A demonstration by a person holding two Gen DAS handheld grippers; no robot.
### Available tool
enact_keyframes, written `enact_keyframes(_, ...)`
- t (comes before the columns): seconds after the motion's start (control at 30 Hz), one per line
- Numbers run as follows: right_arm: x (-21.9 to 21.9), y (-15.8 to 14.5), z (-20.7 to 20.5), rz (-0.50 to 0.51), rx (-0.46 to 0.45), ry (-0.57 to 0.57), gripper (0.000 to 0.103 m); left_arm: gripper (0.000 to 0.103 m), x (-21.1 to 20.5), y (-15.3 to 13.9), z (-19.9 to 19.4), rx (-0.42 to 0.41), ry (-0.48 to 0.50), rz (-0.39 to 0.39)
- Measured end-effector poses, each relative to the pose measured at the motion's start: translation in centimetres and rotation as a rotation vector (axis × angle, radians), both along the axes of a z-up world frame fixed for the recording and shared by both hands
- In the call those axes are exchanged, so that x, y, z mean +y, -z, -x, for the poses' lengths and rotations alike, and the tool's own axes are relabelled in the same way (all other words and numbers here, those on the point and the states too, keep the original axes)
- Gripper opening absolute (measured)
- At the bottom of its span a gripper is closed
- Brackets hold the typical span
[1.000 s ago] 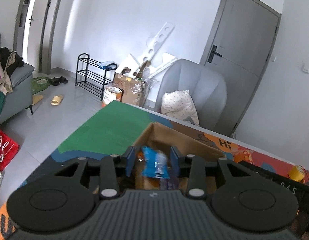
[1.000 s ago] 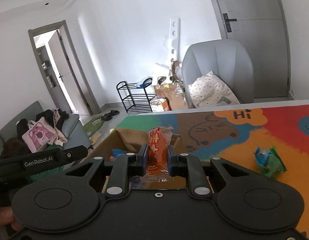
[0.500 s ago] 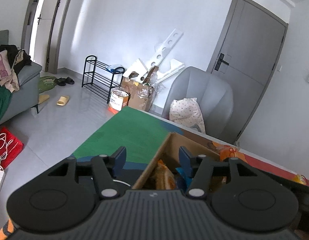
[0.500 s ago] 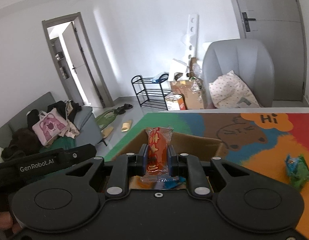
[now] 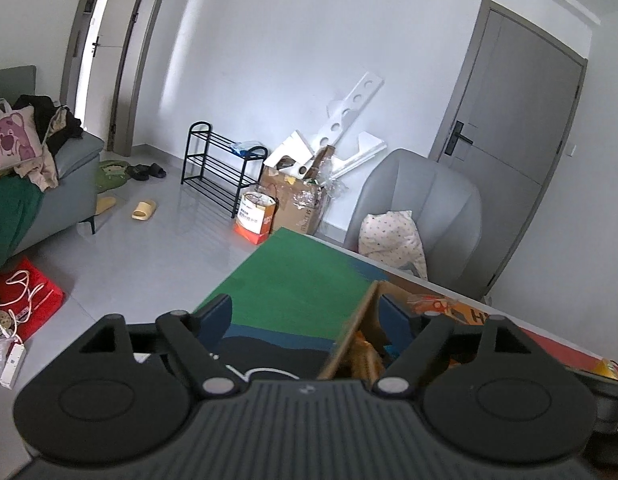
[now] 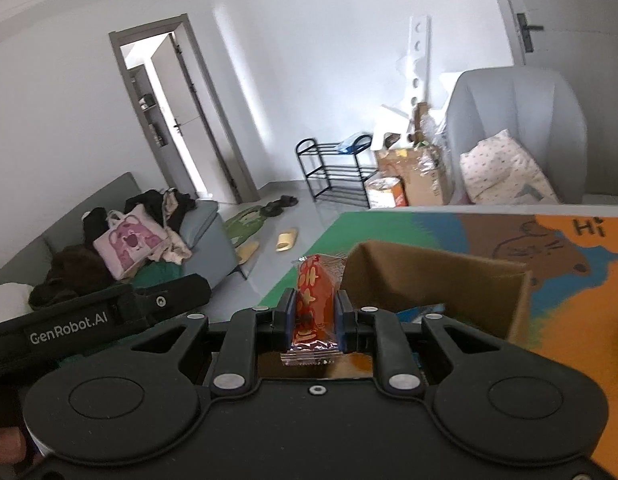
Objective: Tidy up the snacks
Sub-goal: 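Open both tools to drop the two packs into the box, then move the right tool to the green snack pack while the left tool withdraws from the box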
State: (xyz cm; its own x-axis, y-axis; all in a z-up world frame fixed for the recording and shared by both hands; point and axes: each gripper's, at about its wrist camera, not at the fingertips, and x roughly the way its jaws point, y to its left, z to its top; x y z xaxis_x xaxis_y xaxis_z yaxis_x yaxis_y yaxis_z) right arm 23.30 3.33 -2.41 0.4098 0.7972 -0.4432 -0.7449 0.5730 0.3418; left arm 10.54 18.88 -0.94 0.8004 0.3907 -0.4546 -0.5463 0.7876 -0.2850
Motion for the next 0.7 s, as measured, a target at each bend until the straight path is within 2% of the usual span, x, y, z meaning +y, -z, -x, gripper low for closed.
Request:
enact_keyframes(0.07,-0.2,0.0,0.0,-0.006,0.009,0.002,0.046,0.079,0.4,-0.1,0.3,-0.001,-0.01,0.004)
enact_keyframes(0.33,-3.1,-0.6,0.1,0.017,-0.015,0.068,0.048,0.083,0.4,-0.1,0.5,0.003,-0.016,0.009)
enact_keyframes(0.5,-5.8,-0.7,-0.4,0.033,-0.022,0.136,0.057,0.085,-1.5,-0.1,-0.4,0.008,0.047,0.005)
enact_keyframes(0.7,-10.0,-0.7,-1.2,0.034,-0.021,0.214,0.063,0.094,-4.7,0.0,-1.7,0.015,0.12,-0.01)
